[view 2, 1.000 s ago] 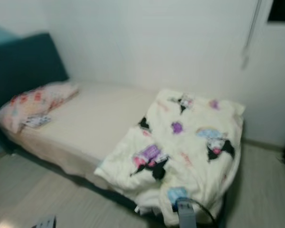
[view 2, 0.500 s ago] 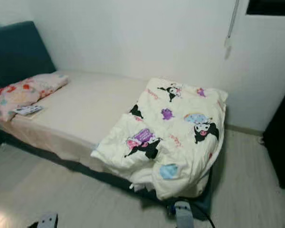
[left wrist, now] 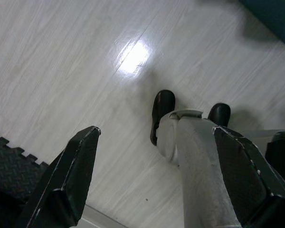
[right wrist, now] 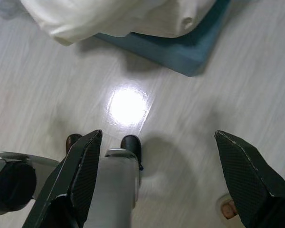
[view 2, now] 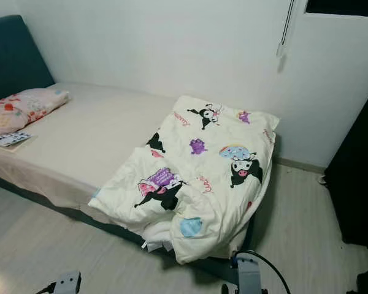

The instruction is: Clean up the room

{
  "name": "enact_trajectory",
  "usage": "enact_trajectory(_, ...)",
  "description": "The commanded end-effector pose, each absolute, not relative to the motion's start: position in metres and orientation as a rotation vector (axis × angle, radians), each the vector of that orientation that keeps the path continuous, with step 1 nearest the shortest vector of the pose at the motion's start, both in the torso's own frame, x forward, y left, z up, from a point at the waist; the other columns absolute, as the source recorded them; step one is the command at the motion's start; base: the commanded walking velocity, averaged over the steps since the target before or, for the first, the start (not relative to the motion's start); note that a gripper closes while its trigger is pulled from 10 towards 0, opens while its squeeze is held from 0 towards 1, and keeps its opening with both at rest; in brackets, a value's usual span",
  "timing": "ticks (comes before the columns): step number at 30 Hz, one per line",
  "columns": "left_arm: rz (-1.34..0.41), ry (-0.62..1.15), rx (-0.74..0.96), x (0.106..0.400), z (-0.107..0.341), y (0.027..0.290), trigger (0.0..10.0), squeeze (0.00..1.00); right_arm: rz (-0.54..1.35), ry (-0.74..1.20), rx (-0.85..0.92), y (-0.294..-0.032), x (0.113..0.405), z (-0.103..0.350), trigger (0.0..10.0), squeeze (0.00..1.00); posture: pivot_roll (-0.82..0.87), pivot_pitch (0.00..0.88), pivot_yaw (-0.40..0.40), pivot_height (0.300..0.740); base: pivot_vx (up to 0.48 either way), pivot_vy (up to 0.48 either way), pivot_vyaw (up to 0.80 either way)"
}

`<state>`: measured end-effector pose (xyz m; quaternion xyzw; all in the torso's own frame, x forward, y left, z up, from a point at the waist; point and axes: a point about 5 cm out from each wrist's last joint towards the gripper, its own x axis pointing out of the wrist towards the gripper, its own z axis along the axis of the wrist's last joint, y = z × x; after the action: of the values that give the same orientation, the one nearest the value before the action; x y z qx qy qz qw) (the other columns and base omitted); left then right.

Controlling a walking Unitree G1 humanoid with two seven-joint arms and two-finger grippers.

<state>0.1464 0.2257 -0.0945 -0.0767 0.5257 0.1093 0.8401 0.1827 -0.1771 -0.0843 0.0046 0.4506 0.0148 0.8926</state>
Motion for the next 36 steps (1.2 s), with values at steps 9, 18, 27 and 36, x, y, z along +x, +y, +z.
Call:
enact_trajectory(9, 0.258, 1.108, -0.142, 0.145, -0.094, 0.232, 10.0, 0.00, 0.013, 0.927, 0.005, -0.180, 0.181, -0.085, 10.0, 0.00, -0.05, 0.000, 0.025, 0.740, 0.000, -0.155, 0.00)
enact_trajectory(18, 0.246, 1.106, -0.143, 0.147, -0.093, 0.229, 10.0, 0.00, 0.055, 0.930, -0.018, -0.175, 0.179, -0.086, 10.0, 0.00, -0.06, 0.000, 0.028, 0.740, 0.000, 0.000, 0.00)
enact_trajectory(27, 0.242, 1.101, -0.148, 0.149, -0.093, 0.227, 10.0, 0.00, 0.020, 0.895, -0.049, -0.182, 0.183, -0.083, 10.0, 0.00, -0.06, 0.000, 0.029, 0.715, 0.000, 0.000, 0.00)
enact_trajectory(36, 0.241, 1.088, -0.161, 0.151, -0.092, 0.226, 10.0, 0.00, -0.026, 0.766, 0.029, -0.189, 0.206, -0.067, 10.0, 0.00, -0.07, 0.000, 0.033, 0.680, 0.000, 0.000, 0.00)
